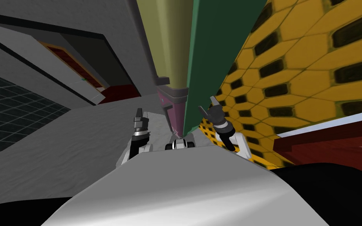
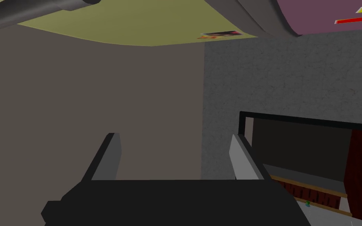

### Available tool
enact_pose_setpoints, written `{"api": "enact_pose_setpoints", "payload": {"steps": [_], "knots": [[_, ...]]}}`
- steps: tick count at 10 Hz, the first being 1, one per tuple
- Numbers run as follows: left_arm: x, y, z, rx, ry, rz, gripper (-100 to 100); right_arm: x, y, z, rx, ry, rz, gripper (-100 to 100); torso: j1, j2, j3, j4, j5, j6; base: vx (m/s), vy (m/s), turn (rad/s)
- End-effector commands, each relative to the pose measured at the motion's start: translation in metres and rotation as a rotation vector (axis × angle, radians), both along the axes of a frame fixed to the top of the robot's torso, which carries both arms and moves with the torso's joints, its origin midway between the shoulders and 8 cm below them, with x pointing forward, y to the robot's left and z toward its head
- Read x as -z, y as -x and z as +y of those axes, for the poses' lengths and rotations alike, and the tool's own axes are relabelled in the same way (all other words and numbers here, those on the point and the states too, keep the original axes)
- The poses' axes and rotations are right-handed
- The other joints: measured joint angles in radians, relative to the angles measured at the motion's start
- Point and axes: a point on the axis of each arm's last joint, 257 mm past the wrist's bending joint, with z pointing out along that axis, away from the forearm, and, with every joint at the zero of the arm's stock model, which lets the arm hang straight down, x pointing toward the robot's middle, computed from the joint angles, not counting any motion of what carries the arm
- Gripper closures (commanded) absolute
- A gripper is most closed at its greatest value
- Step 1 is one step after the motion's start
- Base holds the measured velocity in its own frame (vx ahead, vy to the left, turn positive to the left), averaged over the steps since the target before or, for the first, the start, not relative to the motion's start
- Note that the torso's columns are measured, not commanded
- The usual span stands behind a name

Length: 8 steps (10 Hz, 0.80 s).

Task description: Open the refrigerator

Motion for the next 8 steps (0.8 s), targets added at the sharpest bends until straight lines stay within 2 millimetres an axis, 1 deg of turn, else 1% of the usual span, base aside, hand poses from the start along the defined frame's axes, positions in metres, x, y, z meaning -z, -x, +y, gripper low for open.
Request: {"api": "enact_pose_setpoints", "payload": {"steps": [1, 2, 3, 4, 5, 8], "knots": [[0.0, 0.0, 0.0, 0.0, 0.0, 0.0, 0, 0.006, 0.0, 0.008, 0.029, 0.088, -0.03, -100, 0.001, 0.0, 0.0, 0.0, 0.0, 0.0, 0.052, 0.111, -0.109], [0.0, 0.0, 0.0, 0.0, 0.0, 0.0, 0, 0.011, -0.001, 0.013, 0.047, 0.149, -0.055, -100, 0.001, 0.0, 0.0, 0.0, 0.0, 0.0, 0.056, 0.124, -0.183], [0.0, 0.0, 0.0, 0.0, 0.0, 0.0, 0, 0.013, -0.002, 0.014, 0.052, 0.16, -0.054, -100, 0.002, -0.001, -0.001, 0.0, 0.001, 0.0, 0.061, 0.115, -0.117], [0.0, 0.0, 0.0, 0.0, 0.0, 0.0, 0, 0.018, -0.002, 0.018, 0.069, 0.221, -0.078, -100, 0.001, -0.002, -0.001, 0.0, 0.0, 0.0, 0.073, 0.133, -0.233], [0.0, 0.0, 0.0, 0.0, 0.0, 0.0, 0, 0.02, -0.003, 0.019, 0.074, 0.232, -0.076, -100, 0.001, -0.002, -0.001, -0.001, 0.0, 0.001, 0.053, 0.109, -0.078], [0.0, 0.0, 0.0, 0.0, 0.0, 0.0, 0, 0.035, -0.008, 0.027, 0.11, 0.364, -0.117, -100, 0.0, 0.001, 0.0, 0.0, 0.0, 0.0, 0.034, 0.127, -0.144]]}}
